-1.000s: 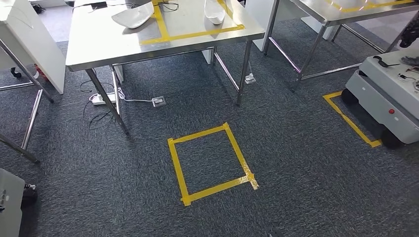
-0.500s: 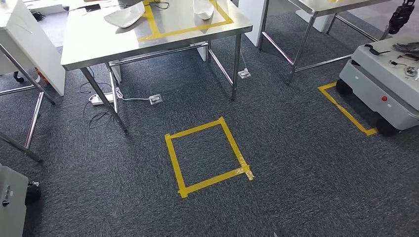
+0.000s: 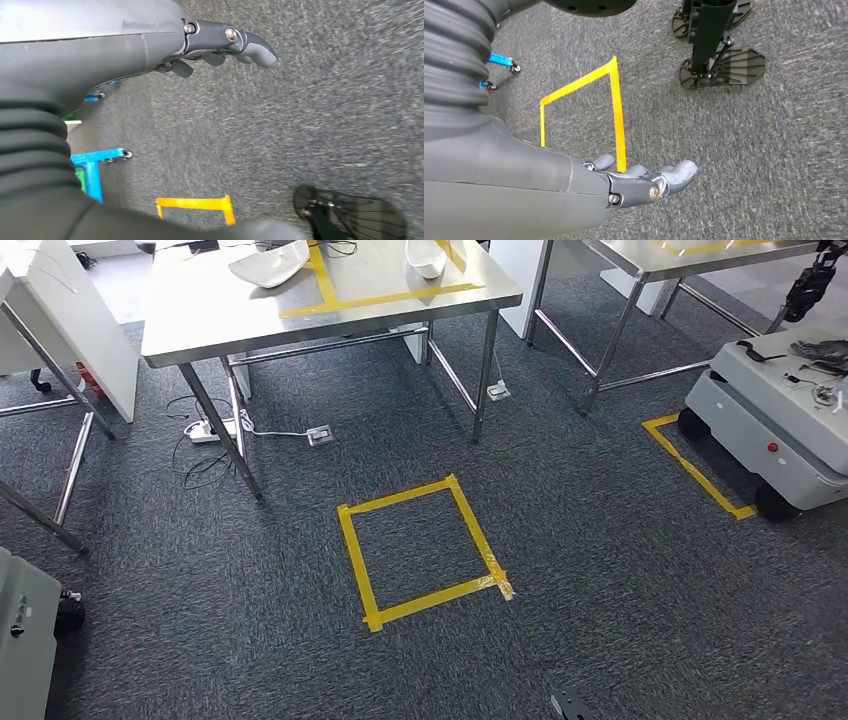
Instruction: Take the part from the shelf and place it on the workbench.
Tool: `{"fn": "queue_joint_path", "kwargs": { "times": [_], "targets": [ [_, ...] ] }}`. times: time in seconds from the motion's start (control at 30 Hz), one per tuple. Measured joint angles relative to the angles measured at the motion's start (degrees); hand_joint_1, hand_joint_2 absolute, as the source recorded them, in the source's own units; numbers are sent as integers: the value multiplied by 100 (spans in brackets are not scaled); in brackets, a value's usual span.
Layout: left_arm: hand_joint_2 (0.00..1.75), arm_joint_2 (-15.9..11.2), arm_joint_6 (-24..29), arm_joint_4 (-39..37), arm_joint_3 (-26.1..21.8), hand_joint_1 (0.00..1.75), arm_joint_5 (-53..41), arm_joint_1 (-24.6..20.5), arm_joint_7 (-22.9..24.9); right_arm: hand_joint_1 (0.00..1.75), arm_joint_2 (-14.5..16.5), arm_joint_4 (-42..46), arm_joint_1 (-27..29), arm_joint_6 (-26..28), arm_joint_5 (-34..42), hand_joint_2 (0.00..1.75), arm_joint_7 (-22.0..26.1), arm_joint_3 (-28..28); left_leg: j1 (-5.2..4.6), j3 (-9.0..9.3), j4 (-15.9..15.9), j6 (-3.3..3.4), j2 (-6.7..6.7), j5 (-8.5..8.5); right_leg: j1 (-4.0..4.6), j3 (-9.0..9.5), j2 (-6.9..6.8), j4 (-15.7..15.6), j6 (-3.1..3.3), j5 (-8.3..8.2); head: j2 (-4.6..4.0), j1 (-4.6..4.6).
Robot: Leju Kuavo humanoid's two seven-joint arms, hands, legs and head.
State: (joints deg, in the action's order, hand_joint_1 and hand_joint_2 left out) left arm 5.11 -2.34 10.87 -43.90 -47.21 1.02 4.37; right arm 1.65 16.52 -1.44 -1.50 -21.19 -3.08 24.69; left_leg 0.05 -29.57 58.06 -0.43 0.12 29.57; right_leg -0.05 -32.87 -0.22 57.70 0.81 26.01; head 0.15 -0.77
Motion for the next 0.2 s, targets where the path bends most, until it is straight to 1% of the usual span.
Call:
{"fn": "queue_joint_path", "kwargs": {
  "times": [0.07,0.13,0.2],
  "targets": [
    [0,-31,9,52,248,0,292,39,-28,0,-10,34,63,4,130,87,24,-135,-4,-21,16,14,4,-9,-4,-8,4,-6,-44,-29,0,0],
    [0,-61,29,113,503,0,588,83,-60,0,-15,68,132,9,261,0,53,-271,-7,-34,26,23,6,-14,-7,-15,6,-8,-68,-44,0,0],
    [0,-82,46,161,701,0,817,118,-79,0,-17,90,182,15,362,0,71,-372,-8,-39,29,28,6,-18,-8,-20,7,-10,-80,-52,0,0]
  ]
}}
